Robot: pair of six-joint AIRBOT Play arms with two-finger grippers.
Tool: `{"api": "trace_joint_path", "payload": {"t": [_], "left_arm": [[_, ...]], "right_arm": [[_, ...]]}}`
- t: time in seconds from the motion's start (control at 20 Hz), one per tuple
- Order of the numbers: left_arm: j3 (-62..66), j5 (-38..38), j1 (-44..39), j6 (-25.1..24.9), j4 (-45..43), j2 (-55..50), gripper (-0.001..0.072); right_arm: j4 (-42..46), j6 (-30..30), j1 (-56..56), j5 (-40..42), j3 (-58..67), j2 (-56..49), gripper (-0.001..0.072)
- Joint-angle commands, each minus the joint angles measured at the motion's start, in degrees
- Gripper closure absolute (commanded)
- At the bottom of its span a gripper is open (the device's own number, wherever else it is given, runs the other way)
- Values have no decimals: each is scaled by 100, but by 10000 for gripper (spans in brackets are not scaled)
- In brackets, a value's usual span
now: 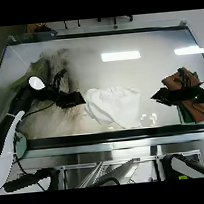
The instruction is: Fold the shirts.
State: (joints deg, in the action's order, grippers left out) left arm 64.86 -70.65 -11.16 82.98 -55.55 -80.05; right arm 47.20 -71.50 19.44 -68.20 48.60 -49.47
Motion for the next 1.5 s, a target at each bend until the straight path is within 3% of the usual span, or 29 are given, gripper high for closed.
{"api": "trace_joint_path", "payload": {"t": [0.0,0.25,0.5,0.55,0.6,0.7,0.75,1.0,1.25,1.45], "left_arm": [[-1104,684,94,-66,24,166,12],[-1576,1934,-417,-612,1093,-267,13],[-946,2070,-763,-688,1263,-1036,17],[-813,2050,-761,-688,1263,-1143,154],[-715,2031,-748,-688,1255,-1211,310],[-551,1954,-699,-688,1257,-1298,572],[-476,1893,-647,-688,1217,-1296,696],[-136,1401,-461,-708,1154,-640,692],[809,616,-44,-684,1156,1078,692],[2000,164,74,-645,1152,2433,692]], "right_arm": [[-584,730,87,227,20,-911,282],[-1038,1228,-481,654,22,-1784,282],[-1117,1329,-1300,1512,33,-2000,283],[-1207,1329,-1394,1576,44,-2000,332],[-1314,1491,-1464,1569,94,-2000,522],[-1508,1700,-1517,1480,245,-1987,587],[-1556,1735,-1513,1353,345,-1971,692],[-1558,1659,-1316,632,1185,-1427,692],[-2404,1639,-726,-177,2496,-175,692],[-2688,1843,-549,-234,3547,968,693]]}}
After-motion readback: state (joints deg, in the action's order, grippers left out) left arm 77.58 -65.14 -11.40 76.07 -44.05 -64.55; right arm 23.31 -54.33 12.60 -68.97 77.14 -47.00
